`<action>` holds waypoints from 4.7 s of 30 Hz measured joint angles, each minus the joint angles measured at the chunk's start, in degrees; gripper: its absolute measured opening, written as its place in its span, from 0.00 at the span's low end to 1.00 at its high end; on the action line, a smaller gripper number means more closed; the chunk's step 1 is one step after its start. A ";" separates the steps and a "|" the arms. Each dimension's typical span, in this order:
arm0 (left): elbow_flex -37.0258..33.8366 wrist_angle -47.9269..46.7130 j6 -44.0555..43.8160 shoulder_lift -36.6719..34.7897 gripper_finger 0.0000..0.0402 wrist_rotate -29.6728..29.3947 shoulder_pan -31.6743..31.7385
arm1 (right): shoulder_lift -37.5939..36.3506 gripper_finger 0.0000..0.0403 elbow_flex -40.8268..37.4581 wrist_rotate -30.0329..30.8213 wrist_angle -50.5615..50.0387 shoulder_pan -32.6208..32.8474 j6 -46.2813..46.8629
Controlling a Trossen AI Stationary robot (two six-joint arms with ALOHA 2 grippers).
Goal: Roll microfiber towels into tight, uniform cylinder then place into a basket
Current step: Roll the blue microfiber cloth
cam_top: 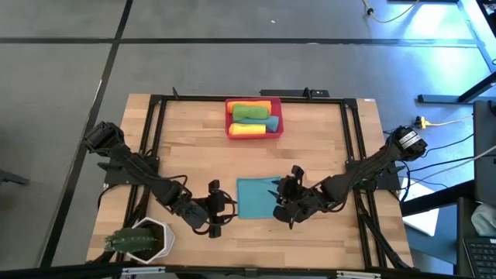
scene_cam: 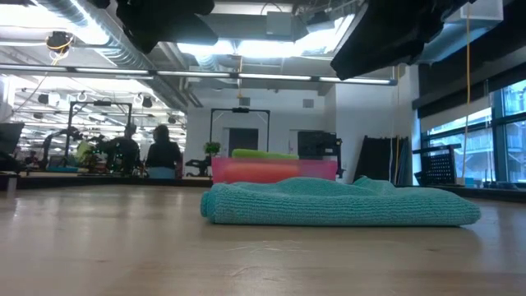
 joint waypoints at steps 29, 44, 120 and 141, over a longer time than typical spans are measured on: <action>0.00 0.76 0.54 7.05 0.46 2.87 1.78 | 0.00 0.40 0.00 -4.18 0.02 2.01 0.93; 0.00 2.67 0.54 7.63 0.46 6.05 4.16 | 0.00 0.40 0.02 -21.91 6.95 5.17 7.01; 0.00 7.69 1.61 7.63 0.46 5.20 4.63 | 17.07 0.17 -0.13 -13.49 -9.69 -0.22 21.04; 0.00 7.69 1.62 7.63 0.46 5.11 4.63 | 16.92 0.17 -0.02 -16.72 -9.62 -0.08 20.90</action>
